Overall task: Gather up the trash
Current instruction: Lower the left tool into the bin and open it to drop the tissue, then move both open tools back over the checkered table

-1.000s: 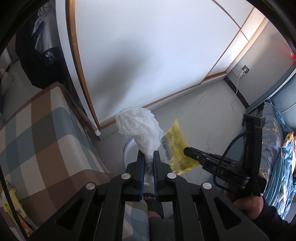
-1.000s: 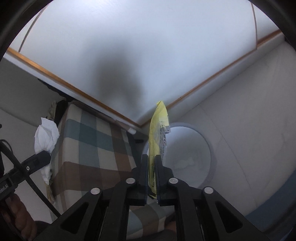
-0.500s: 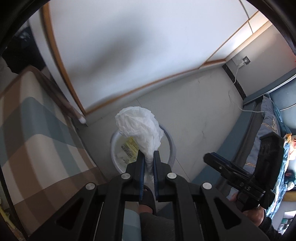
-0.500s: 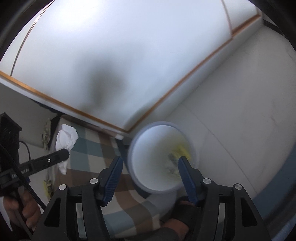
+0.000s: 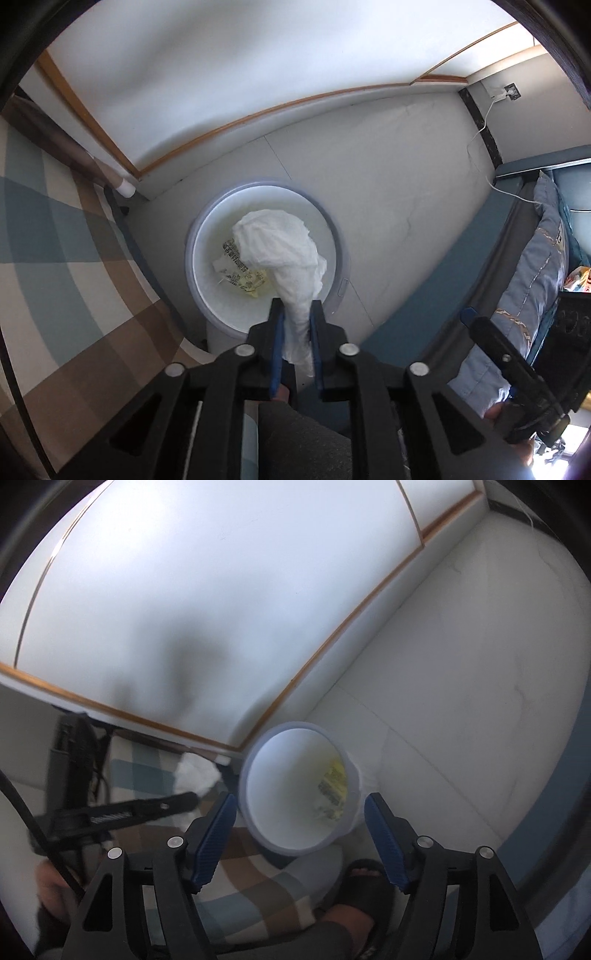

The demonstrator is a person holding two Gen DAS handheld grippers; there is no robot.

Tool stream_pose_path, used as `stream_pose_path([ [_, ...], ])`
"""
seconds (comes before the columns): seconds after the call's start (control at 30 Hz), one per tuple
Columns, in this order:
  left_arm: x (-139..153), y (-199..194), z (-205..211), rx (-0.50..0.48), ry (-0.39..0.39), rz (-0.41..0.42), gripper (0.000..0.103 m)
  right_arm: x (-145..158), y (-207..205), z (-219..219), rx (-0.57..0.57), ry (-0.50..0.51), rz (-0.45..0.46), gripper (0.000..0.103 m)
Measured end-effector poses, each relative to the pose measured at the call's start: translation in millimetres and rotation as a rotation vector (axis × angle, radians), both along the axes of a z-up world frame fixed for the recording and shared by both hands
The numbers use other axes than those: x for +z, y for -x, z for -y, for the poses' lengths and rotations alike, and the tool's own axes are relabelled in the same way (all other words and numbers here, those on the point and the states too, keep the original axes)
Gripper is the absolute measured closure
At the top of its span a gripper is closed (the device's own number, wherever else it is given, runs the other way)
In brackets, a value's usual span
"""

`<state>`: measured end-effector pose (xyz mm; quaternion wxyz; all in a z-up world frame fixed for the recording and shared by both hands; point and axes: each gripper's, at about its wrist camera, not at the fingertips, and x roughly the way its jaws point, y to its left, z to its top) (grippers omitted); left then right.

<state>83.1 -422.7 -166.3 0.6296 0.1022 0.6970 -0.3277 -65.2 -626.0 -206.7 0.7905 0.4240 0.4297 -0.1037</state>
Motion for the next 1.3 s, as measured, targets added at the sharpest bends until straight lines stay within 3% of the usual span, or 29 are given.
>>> stream_pose_path([
  [0.1, 6.4, 0.7, -1.4, 0.002, 0.018, 0.013, 0.061, 2.1, -1.0, -0.9, 0.001, 0.002, 0.010, 0.030],
  [0.27, 21.9, 0.0, -5.0, 0.023, 0.045, 0.103, 0.033, 9.8, 2.1, -1.2, -0.002, 0.025, 0.019, 0.028],
  [0.37, 29.3, 3.4, -9.1, 0.029, 0.079, 0.133, 0.031, 13.2, 6.2, -1.7, -0.011, 0.032, 0.023, 0.026],
  [0.57, 63.6, 22.9, -15.0, -0.009, 0.100, 0.278, 0.030, 25.3, 12.4, -5.9, -0.029, 0.041, 0.031, 0.025],
  [0.73, 100.0, 26.5, -37.8, 0.076, 0.138, 0.344, 0.030, 51.2, 15.7, -17.5, -0.024, 0.078, 0.065, 0.025],
  [1.17, 209.6, 51.1, -152.3, 0.287, 0.254, 0.671, 0.030, 182.2, 24.6, -88.9, 0.048, 0.244, 0.321, 0.017],
  [1.3, 233.4, 56.8, -191.2, 0.338, 0.320, 0.732, 0.030, 210.2, 29.0, -111.8, 0.078, 0.178, 0.420, 0.015],
])
